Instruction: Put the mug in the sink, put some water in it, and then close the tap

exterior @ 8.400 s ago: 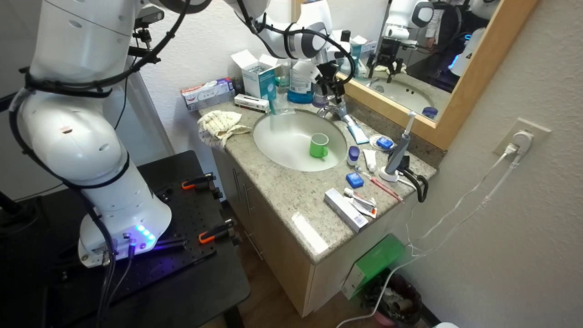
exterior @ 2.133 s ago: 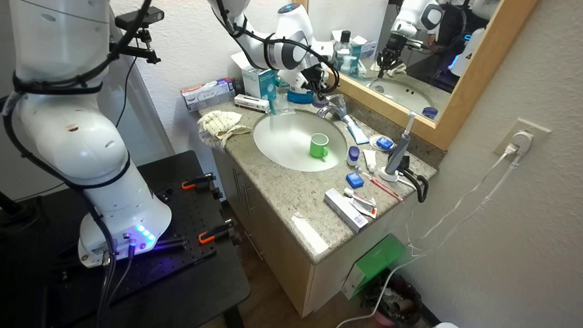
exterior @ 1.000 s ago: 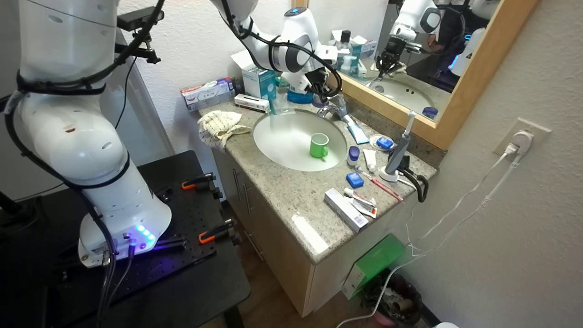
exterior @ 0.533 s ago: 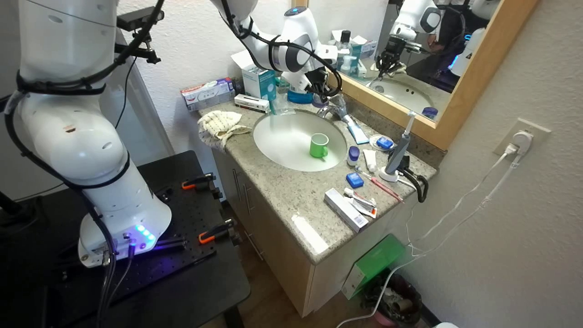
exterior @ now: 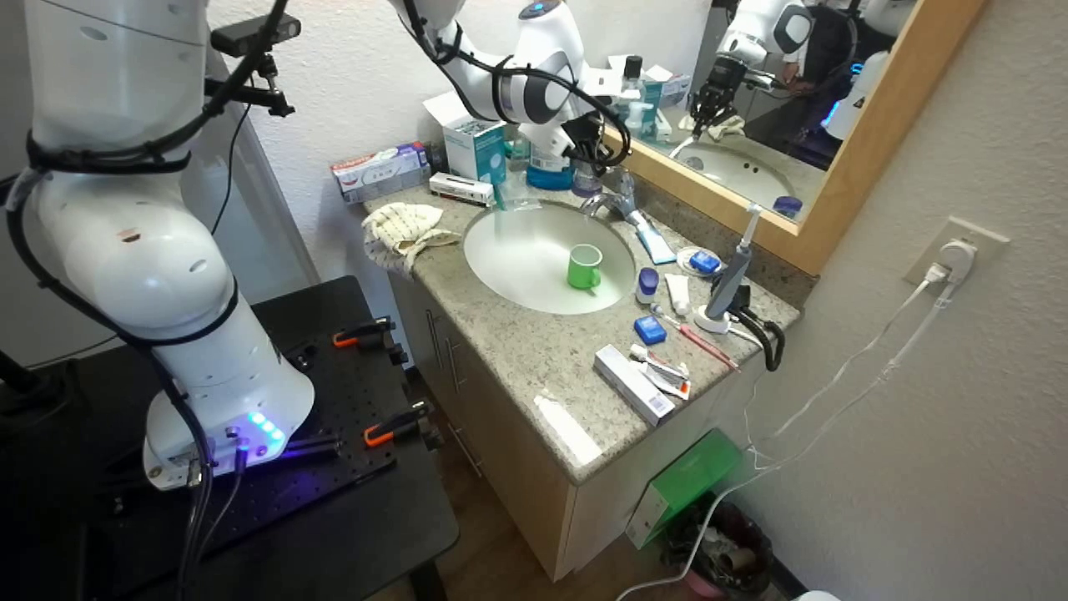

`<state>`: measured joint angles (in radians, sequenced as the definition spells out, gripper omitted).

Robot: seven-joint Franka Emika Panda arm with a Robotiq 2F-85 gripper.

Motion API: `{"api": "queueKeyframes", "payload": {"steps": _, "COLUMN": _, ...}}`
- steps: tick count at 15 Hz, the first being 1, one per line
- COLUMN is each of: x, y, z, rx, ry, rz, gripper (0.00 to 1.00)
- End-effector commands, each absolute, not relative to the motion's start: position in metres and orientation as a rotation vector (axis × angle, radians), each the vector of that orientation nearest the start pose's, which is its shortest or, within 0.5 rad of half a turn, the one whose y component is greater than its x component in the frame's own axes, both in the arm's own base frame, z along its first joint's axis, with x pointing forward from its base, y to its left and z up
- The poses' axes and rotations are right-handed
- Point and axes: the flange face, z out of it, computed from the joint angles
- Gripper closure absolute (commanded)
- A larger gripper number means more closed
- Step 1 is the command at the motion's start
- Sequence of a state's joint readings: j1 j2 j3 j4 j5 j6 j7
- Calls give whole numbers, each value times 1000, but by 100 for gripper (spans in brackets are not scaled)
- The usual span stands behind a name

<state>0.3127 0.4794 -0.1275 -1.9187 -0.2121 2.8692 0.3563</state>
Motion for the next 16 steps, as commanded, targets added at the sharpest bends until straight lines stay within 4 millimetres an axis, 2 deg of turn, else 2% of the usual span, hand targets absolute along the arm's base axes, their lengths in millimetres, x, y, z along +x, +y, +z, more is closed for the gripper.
{"api": "queueKeyframes", "payload": {"steps": 1, "x": 648, "y": 141, "z": 330, "rx": -3034, "ry": -88, "rz": -889, "gripper": 100}}
{"api": "queueKeyframes", "payload": {"steps": 8, "x": 648, "y": 140, "z": 362, "rx": -2986, "ry": -104, "rz": -1018, "gripper": 100}}
{"api": "queueKeyframes", "payload": {"steps": 16, "x": 644, "y": 136, "z": 366, "rx": -2984, "ry": -123, "rz": -1056, "gripper": 100}}
